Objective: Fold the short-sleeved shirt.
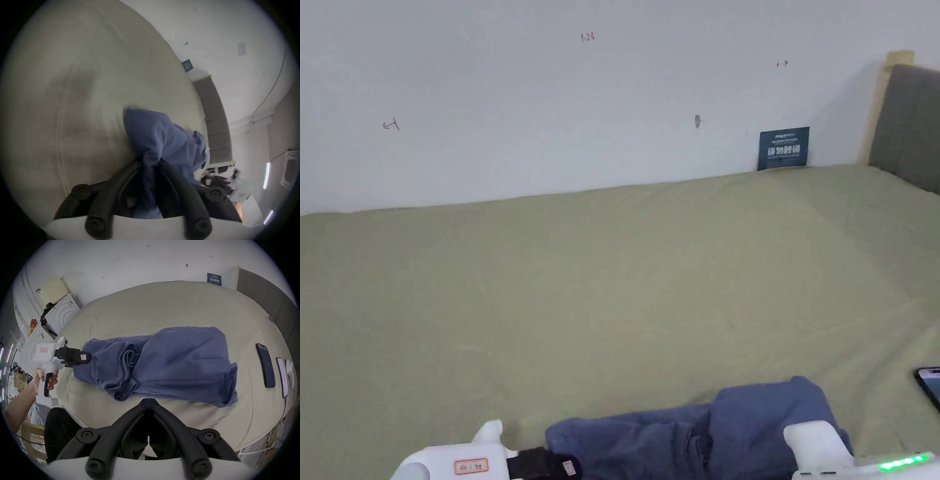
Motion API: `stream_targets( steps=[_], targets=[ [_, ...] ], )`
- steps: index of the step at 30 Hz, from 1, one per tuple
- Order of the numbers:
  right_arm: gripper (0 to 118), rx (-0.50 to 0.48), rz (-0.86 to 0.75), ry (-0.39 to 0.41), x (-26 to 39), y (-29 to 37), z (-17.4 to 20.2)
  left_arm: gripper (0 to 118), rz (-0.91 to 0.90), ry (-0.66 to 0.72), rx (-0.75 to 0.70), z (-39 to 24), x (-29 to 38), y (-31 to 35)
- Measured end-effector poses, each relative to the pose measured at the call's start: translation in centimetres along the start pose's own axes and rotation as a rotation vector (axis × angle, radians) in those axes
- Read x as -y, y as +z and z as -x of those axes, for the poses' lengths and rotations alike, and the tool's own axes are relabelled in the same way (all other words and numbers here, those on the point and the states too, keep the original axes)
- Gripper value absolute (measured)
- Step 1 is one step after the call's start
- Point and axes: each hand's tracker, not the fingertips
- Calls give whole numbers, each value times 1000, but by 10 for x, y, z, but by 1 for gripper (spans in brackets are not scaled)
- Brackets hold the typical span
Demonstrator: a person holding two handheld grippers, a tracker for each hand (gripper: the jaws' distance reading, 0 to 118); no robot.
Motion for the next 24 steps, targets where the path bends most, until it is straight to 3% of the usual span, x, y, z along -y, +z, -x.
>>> stream_targets(
  steps=[6, 11, 15, 20, 24],
  targets=[
    [0, 23, -8, 5, 1, 1, -1, 10, -38, 103, -2, 7, -1, 16],
    [0, 31, -16, 4, 2, 3, -1, 9, -74, 92, -1, 5, -14, 52],
    [0, 20, -17, -6, 3, 3, 1, 9, -139, 23, -149, -2, -27, 100],
    [0, -3, -17, 3, 3, 3, 8, 9, -228, 123, -278, -5, -36, 152],
    [0, 2, -11, 6, 4, 3, 10, 9, -264, 44, -386, -26, -40, 174]
  ],
)
